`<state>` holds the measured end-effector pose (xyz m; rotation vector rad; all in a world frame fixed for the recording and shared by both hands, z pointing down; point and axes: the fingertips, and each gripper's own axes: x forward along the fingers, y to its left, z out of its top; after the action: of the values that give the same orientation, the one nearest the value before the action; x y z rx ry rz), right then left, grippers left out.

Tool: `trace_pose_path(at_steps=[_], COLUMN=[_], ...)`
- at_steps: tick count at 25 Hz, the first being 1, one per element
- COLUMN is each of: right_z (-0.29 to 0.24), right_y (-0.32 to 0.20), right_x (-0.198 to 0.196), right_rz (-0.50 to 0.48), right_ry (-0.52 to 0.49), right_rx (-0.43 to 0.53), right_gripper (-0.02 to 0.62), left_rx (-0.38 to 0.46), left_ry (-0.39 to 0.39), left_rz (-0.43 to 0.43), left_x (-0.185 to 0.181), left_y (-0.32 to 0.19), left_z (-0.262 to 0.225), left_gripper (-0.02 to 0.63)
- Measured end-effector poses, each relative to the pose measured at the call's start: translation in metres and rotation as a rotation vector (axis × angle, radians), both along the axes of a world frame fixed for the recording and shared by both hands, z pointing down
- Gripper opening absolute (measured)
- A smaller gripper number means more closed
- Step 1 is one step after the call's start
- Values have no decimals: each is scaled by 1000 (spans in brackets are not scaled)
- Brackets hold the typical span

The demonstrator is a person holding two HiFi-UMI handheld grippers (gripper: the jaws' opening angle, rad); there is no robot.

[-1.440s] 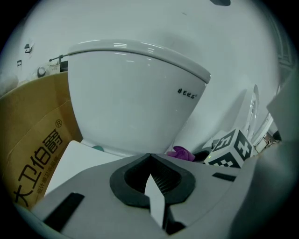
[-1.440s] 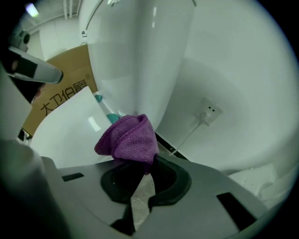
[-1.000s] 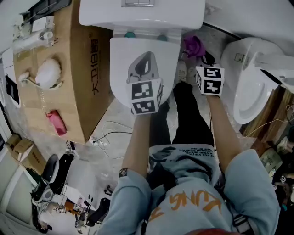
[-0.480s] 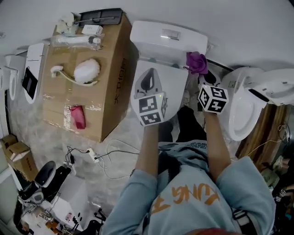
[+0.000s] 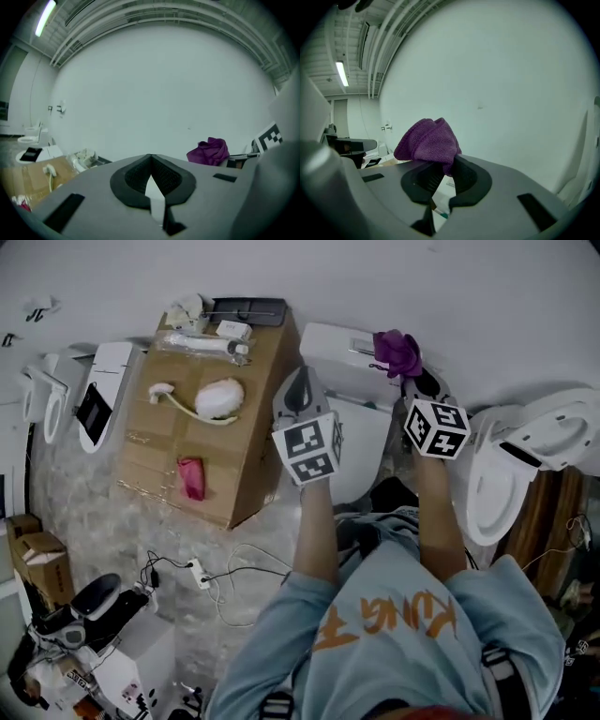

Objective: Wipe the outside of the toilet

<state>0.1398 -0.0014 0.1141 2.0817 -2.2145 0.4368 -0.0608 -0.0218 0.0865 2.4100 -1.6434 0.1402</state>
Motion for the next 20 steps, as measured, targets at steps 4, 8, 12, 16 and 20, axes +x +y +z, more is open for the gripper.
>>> trace_pose_path(at_steps=[4,8,12,16,20], right_z=[-41,-76,-91,-96,-102], right_y=[-7,-21,-22,-23,-22], right_x=[-1,-6,-10,-16,-18], right_rz=[-13,-33,-34,-41,-41], right_ry=[36,86,107,126,130], right_rx=[75,149,187,203,218], right_gripper=[52,54,54,54,54], left_rx=[105,174,206,227,254], left_ry=[-62,-63,-76,-75,-48], left_rz=[19,35,59,65,56], left_x=[-4,0,6,4,-1], left_y=[-10,-18,-17,-18,-18], left_z=[-51,-80,-84,-85,-88], left_gripper=[18,18,18,18,18])
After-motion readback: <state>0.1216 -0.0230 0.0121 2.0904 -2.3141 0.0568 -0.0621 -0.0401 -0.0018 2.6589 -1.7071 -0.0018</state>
